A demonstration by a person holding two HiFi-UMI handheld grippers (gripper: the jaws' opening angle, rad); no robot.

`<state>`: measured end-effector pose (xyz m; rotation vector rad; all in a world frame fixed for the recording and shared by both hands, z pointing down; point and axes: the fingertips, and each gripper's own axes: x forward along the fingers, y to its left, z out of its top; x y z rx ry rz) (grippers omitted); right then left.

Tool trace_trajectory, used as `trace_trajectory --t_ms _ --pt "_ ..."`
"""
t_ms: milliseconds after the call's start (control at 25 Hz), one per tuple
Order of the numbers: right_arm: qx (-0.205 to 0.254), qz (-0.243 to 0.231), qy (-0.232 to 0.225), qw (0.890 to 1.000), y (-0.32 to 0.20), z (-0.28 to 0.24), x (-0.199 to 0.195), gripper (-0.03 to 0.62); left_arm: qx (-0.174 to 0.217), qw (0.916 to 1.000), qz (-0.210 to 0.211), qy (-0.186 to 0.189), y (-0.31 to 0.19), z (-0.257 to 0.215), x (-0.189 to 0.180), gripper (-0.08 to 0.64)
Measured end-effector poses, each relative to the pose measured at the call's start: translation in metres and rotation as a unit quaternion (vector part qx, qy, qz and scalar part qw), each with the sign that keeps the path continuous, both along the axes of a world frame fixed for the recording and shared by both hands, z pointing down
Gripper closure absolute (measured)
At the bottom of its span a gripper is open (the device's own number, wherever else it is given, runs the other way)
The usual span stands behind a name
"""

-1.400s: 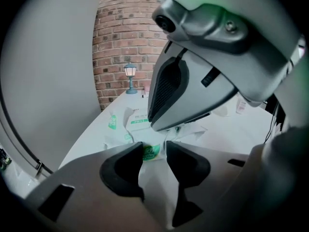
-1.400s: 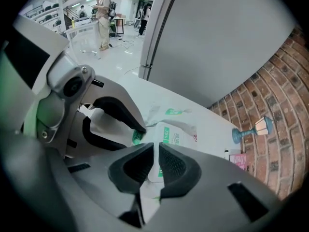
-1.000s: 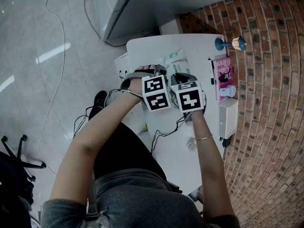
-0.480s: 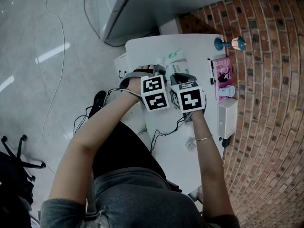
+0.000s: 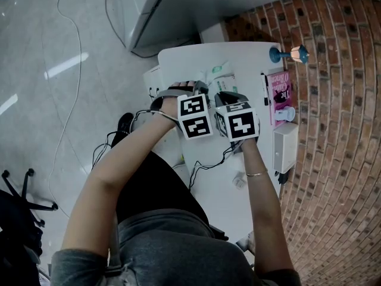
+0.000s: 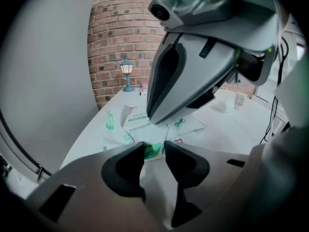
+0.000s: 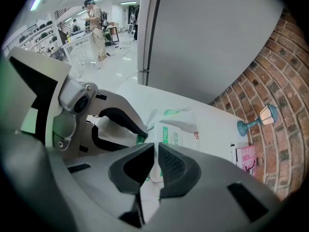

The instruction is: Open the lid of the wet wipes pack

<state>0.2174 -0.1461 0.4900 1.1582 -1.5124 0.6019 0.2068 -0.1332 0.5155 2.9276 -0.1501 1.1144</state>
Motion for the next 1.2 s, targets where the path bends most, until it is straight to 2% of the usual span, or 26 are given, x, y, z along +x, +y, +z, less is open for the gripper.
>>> trace_trajectory --t_ms 520,680,840,1200 --pt "0.002 0.012 -0.011 1.0 0.0 -0.004 -0.001 0.563 0.003 1.0 0.003 -0.001 0.0 0.0 0.0 0.413" --pt "0.017 0.0 0.011 1.0 -0.003 -0.025 0.015 0.58 0.007 0.9999 0.009 -0.012 0.0 0.003 -0.002 0.416" --pt "0.022 0.015 -0.001 1.0 -0.005 -0.035 0.029 0.581 -0.001 0.9999 0.01 -0.011 0.0 0.003 -0.001 0.417" --pt "0.051 0.036 -0.016 0.998 -0.011 -0.039 0.045 0.58 0.014 0.9999 0.006 -0.006 0.0 0.002 -0.002 0.417"
